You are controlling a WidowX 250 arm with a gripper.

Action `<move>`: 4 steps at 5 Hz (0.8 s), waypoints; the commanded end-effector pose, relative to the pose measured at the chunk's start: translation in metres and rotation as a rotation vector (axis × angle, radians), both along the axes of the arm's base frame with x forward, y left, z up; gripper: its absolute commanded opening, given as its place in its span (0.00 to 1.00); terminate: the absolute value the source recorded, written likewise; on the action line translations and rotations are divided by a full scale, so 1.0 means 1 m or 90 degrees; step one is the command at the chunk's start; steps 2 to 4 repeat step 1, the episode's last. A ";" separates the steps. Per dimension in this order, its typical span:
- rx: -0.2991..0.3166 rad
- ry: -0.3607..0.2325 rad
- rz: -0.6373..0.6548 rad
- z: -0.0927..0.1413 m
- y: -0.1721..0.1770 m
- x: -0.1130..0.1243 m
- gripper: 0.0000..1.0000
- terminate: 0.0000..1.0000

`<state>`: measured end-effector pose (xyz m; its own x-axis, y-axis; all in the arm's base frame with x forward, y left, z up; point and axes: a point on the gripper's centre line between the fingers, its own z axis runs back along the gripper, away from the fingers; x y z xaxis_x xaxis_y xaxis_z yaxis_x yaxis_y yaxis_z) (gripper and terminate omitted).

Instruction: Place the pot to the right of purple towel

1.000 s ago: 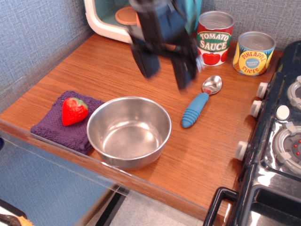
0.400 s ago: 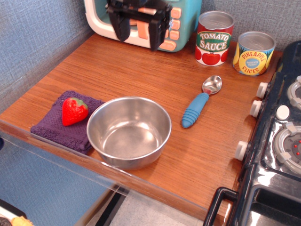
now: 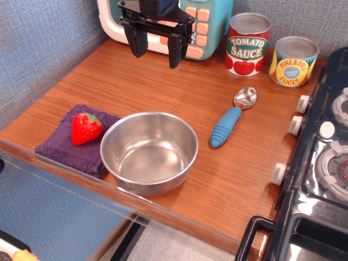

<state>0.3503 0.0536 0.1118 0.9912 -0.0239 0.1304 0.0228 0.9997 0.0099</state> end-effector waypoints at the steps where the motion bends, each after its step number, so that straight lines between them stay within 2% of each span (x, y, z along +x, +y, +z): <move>1: -0.002 -0.004 -0.015 0.012 0.010 -0.002 1.00 1.00; 4: -0.002 -0.004 -0.015 0.012 0.010 -0.002 1.00 1.00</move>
